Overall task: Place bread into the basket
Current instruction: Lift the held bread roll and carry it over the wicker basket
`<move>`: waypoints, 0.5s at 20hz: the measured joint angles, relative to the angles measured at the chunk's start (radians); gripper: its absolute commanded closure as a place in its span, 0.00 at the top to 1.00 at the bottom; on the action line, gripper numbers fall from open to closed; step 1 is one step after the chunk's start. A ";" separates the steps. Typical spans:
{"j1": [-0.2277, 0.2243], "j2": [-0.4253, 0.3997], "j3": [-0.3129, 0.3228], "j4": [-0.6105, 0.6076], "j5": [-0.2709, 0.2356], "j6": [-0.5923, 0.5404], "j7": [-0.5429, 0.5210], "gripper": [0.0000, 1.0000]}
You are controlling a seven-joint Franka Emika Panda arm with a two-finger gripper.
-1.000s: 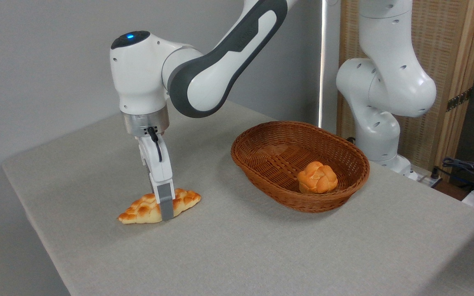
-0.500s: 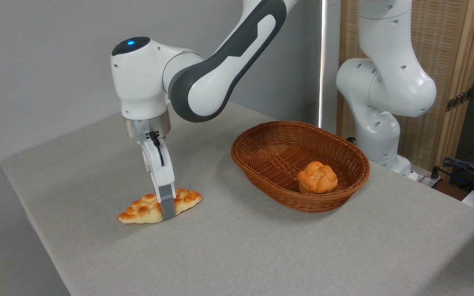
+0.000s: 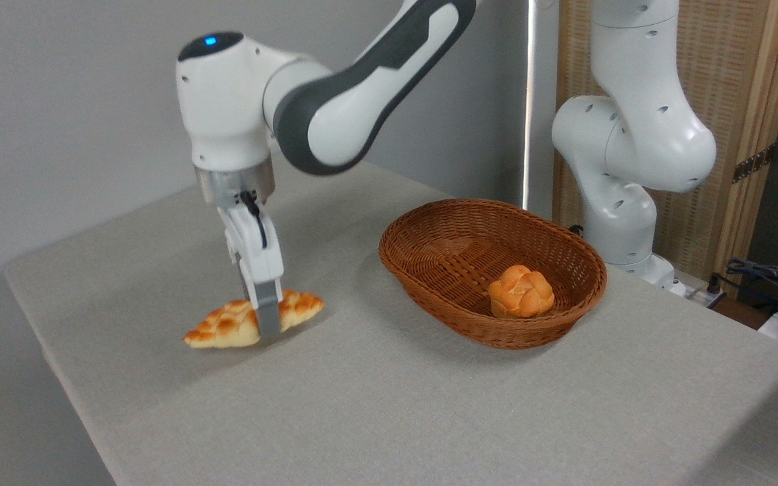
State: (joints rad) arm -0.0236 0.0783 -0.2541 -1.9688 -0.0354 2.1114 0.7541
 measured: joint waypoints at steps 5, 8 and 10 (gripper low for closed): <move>0.009 -0.176 0.034 0.043 -0.005 -0.347 0.000 0.19; 0.007 -0.317 0.035 -0.021 -0.005 -0.496 0.043 0.19; 0.005 -0.418 0.035 -0.119 -0.005 -0.513 0.082 0.19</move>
State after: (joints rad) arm -0.0189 -0.3400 -0.2188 -2.0882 -0.0406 1.5980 0.8359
